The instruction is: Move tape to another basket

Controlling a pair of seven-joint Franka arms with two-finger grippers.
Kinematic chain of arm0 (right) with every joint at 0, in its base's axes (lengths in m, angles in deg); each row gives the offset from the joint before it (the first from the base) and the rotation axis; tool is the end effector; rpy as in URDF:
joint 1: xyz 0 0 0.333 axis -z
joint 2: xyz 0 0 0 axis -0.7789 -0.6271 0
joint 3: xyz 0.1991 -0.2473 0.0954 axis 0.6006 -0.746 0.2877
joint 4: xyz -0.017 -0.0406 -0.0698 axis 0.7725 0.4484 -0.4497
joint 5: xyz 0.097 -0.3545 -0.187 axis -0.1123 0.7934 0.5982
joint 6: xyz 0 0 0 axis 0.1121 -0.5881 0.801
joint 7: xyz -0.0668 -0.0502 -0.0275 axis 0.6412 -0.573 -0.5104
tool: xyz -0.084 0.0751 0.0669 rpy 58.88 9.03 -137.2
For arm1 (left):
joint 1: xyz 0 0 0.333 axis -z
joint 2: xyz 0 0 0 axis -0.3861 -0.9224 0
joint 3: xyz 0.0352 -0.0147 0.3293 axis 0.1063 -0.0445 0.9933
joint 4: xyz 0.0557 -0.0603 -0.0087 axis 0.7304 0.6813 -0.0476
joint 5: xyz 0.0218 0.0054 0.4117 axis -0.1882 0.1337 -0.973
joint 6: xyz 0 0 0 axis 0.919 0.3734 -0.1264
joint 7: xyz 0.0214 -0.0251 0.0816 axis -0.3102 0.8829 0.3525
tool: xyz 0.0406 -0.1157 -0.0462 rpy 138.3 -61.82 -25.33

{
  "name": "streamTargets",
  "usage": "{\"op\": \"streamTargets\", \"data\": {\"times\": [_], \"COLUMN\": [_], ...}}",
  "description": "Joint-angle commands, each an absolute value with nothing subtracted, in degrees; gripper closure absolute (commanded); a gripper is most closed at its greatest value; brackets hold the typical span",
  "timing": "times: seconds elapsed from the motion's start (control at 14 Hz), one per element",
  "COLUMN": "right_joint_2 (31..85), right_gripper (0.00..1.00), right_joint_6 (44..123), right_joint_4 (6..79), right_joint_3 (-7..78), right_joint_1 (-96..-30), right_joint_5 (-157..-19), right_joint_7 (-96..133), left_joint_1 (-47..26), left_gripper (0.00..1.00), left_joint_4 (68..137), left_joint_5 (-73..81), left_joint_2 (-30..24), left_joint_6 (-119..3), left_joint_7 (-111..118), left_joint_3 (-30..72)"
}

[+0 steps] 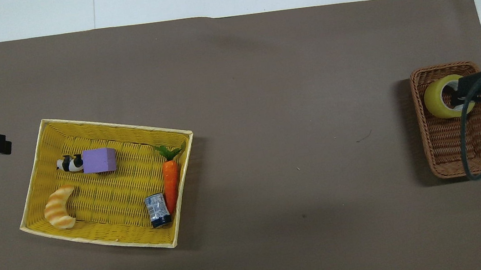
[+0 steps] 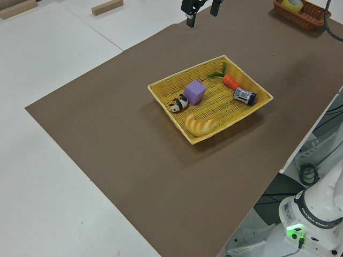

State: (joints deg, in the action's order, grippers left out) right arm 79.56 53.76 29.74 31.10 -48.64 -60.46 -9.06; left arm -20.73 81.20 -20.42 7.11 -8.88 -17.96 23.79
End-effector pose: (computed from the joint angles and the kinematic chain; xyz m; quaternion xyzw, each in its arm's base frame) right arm 0.5345 0.0142 0.6678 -0.9855 0.1658 -0.0229 0.0274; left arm 0.5708 -0.0281 0.6349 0.9970 -0.0762 0.0137 0.0071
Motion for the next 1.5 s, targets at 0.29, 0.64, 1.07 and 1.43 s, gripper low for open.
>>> {"op": "streamTargets", "data": {"times": [0.29,0.64,1.07,1.43], "right_joint_2": [79.7,79.8,79.5,79.4], "right_gripper": [0.0,0.0,0.0,0.0], "right_joint_6": [53.6,53.8,52.4,54.1], "right_joint_4": [32.0,32.7,31.3,31.4], "right_joint_3": [26.9,24.2,25.5,25.9], "right_joint_1": [-47.3,-50.8,-51.5,-51.6], "right_joint_5": [-61.0,-60.5,-57.2,-56.7], "right_joint_7": [0.0,0.5,1.4,3.0], "left_joint_1": [-21.5,-21.5,-21.5,-21.5], "left_gripper": [0.0,0.0,0.0,0.0], "left_joint_4": [80.4,80.4,80.4,80.4], "left_joint_5": [-19.7,-19.7,-19.7,-19.7], "left_joint_2": [7.1,7.1,7.1,7.1], "left_joint_6": [-8.4,-8.4,-8.4,-8.4], "left_joint_7": [-18.5,-18.5,-18.5,-18.5], "left_joint_3": [23.4,23.4,23.4,23.4]}}
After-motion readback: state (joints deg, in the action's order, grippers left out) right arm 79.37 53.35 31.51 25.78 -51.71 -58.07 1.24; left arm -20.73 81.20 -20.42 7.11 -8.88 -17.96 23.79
